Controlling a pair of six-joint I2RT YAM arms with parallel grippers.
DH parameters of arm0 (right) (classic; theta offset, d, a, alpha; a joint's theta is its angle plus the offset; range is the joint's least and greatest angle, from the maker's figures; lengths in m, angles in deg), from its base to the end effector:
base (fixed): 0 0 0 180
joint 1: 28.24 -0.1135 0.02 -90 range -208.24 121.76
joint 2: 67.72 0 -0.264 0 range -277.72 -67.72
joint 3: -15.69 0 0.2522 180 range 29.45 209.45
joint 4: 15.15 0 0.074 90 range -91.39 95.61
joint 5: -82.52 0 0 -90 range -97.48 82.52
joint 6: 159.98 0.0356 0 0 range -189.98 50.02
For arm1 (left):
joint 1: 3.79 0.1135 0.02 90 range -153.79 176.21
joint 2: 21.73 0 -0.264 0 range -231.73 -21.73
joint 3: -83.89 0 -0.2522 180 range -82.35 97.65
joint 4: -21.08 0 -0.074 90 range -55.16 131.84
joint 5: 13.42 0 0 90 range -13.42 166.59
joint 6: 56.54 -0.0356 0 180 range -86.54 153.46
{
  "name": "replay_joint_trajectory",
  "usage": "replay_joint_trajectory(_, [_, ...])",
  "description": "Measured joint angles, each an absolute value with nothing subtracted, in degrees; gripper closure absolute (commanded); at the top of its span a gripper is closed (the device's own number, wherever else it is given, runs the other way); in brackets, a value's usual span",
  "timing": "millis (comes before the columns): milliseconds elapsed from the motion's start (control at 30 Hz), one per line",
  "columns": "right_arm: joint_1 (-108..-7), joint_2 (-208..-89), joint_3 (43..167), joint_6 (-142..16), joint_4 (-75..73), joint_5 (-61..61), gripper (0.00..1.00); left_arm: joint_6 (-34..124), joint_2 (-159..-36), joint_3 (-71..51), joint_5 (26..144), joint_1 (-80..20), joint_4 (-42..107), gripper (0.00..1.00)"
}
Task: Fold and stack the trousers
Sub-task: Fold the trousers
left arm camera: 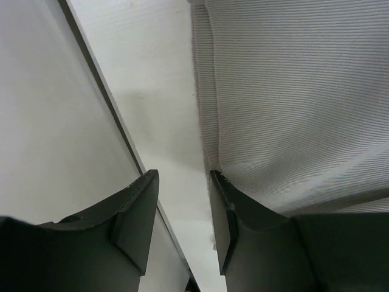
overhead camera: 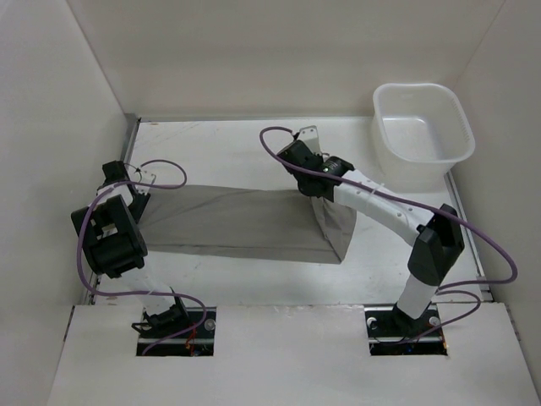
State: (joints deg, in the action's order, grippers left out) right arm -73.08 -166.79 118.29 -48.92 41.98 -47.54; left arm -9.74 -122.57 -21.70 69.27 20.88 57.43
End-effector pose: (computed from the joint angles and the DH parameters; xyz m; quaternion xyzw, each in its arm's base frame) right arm 0.2809 0.2471 0.3082 -0.0792 0.8954 -0.1134 0.4232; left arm 0.3121 0.1483 0.1633 0.1414 0.9597 0.1825 0.1602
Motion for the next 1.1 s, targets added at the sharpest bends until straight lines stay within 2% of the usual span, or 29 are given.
replay_joint_trajectory(433, [-76.5,-168.3,126.6,-47.4,46.7,-42.9,0.99,-9.7,-122.6,-22.3,69.7,20.8,57.0,0.62])
replay_joint_trajectory(700, [-80.5,-177.2,129.5,-47.0,47.7,-35.7,0.97,-9.8,-122.6,-22.3,69.7,20.8,56.9,0.60])
replay_joint_trajectory(1100, [-81.1,-183.9,133.7,-47.0,47.4,-28.8,0.89,-9.8,-122.6,-22.3,69.7,20.8,56.8,0.59])
